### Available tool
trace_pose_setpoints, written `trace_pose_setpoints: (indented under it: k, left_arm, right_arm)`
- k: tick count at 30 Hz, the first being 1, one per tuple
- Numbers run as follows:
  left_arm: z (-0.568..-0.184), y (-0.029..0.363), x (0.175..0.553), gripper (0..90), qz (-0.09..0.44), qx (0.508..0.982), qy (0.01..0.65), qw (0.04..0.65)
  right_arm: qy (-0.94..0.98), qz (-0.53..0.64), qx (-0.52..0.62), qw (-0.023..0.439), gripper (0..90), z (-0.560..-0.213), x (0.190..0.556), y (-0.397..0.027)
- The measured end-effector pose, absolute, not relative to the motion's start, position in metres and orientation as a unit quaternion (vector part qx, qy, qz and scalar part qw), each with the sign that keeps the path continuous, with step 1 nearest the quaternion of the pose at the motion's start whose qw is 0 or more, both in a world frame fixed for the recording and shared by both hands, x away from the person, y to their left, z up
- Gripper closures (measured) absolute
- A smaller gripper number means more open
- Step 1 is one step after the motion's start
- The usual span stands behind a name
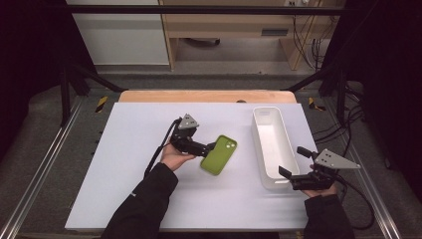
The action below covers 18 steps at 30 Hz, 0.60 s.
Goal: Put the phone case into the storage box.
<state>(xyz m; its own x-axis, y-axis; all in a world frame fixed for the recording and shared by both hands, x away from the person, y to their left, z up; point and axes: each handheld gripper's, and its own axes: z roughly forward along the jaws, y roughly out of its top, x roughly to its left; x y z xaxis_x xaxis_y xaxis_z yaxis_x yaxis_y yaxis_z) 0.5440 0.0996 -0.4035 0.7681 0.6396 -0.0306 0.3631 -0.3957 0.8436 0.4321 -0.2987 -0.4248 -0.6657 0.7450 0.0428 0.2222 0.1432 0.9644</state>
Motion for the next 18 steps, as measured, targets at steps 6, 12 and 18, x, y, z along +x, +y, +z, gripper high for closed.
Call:
trace_pose_setpoints:
  k: [6,12,18]
  left_arm:
    - [-0.404,0.089,0.549,0.6,0.153,0.828,0.303,0.446]
    - [-0.408,0.083,0.555,0.7,0.154,0.827,0.310,0.442]
    - [-0.417,0.080,0.559,0.8,0.152,0.829,0.319,0.433]
  right_arm:
    - [0.719,0.563,0.336,0.233,0.3,-0.425,0.432,-0.299]
    - [0.719,0.562,0.336,0.233,0.3,-0.425,0.432,-0.299]
    - [0.719,0.562,0.337,0.231,0.3,-0.425,0.432,-0.299]
